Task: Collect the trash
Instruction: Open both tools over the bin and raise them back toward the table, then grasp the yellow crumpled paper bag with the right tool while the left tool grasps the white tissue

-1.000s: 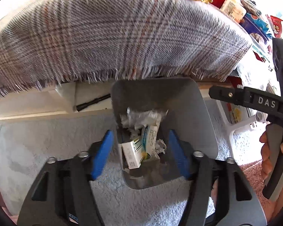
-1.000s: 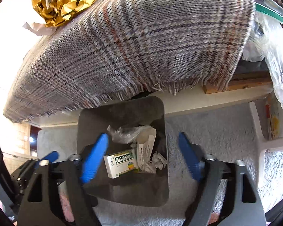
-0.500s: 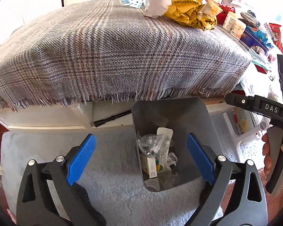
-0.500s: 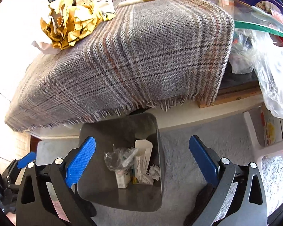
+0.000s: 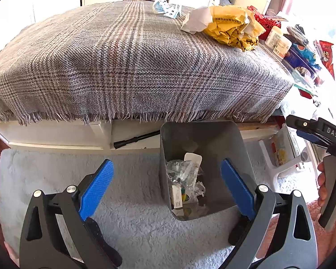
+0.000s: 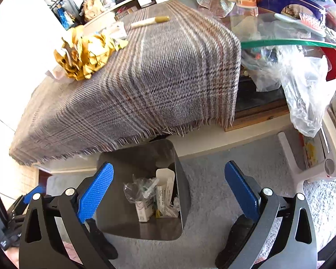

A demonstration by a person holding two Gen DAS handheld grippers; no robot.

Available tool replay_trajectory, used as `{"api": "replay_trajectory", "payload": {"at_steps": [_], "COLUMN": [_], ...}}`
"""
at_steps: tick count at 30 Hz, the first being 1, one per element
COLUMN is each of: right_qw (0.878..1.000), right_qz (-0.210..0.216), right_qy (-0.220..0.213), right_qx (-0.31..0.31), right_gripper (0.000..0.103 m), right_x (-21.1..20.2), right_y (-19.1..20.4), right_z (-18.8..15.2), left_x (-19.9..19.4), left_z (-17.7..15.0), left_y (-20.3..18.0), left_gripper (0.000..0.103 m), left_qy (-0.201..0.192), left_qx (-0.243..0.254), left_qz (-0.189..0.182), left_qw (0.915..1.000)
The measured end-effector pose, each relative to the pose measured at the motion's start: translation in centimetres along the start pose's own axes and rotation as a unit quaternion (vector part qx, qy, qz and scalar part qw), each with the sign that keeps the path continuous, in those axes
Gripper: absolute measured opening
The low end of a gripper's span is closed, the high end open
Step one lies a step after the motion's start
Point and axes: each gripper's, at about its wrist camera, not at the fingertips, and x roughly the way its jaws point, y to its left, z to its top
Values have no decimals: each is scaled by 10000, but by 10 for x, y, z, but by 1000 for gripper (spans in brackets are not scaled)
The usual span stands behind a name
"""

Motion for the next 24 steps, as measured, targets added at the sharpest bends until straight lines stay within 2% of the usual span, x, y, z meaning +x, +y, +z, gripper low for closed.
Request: {"api": "replay_trajectory", "payload": {"at_steps": [5,11,15,18,21,24], "right_qw": [9999,9990,9991,9984,9973,9953], "right_qz": [-37,-232,-104,30,276,323], "right_qy": [155,118,91,38,53,-20], "right_qx": [-3,-352,-397,-564,-681,-915], "right_gripper": [100,100,100,100,100,100], "right_x": [-10,-26,-30,-31,-29,-23], "right_y": [-2,7,16,35,56,79], "right_z": [15,42,66,85,103,121], "left_x": [-4,-23,-31,-32,-31,-26], "left_z": [5,36,61,81,102,121], "left_y": [8,28,34,31,26,21], "left_gripper": [91,91,91,91,91,91], "left_qy": [227,184,172,137,118,104], "left_qx": [-39,-194,-165,34,176,234], "left_qz": [67,277,445,557,575,514], "left_qw": [9997,9993,9987,9983,9981,9983]}}
